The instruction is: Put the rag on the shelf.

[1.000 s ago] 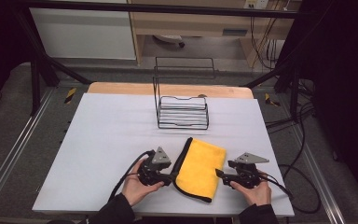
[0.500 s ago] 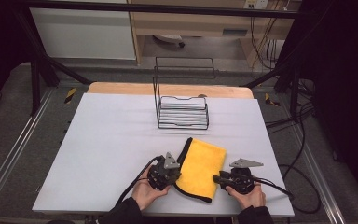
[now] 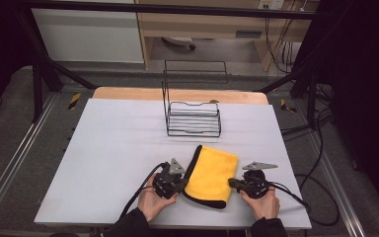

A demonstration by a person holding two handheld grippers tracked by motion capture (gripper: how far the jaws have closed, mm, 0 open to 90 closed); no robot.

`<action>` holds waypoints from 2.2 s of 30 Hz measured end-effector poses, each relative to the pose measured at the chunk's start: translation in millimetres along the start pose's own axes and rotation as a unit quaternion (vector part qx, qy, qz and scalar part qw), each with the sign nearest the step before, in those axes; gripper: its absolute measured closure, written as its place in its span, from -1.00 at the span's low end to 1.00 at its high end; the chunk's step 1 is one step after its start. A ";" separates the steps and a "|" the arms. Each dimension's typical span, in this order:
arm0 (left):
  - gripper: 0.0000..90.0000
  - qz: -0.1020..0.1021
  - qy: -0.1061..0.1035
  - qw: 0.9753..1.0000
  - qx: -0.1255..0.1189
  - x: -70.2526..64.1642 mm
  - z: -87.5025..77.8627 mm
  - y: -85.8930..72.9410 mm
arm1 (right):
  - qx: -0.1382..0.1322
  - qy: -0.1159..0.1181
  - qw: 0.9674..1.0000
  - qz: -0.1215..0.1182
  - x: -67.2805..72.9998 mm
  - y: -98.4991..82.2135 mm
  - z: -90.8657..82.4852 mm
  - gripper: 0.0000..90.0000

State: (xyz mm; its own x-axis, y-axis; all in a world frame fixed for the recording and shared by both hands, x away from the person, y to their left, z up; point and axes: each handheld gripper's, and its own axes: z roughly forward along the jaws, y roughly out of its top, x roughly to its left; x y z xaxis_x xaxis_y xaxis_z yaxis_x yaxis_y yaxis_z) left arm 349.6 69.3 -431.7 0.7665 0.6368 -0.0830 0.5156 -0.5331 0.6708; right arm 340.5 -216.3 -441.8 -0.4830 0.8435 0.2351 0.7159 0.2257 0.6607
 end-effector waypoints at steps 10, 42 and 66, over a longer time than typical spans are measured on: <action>0.11 -0.011 -0.003 1.000 -0.005 24.0 7.4 14.4 | -0.035 -0.025 0.999 -0.021 -3.7 -5.1 -4.4 0.38; 0.75 -0.066 -0.011 0.998 -0.005 -10.4 4.8 -10.7 | -0.011 0.028 0.996 -0.083 -4.1 11.2 18.2 0.87; -0.69 -0.017 0.027 0.999 -0.043 46.0 -11.3 17.5 | -0.080 0.025 0.993 -0.077 -15.7 8.5 0.2 -0.43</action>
State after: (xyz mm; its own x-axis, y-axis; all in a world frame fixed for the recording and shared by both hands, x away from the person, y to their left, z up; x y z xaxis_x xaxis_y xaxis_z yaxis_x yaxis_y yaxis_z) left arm 389.5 95.6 -415.5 0.7261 0.6843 -0.0677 0.5042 -0.4628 0.7292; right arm 354.2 -227.5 -440.0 -0.6078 0.7790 0.1538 0.5434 0.2668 0.7959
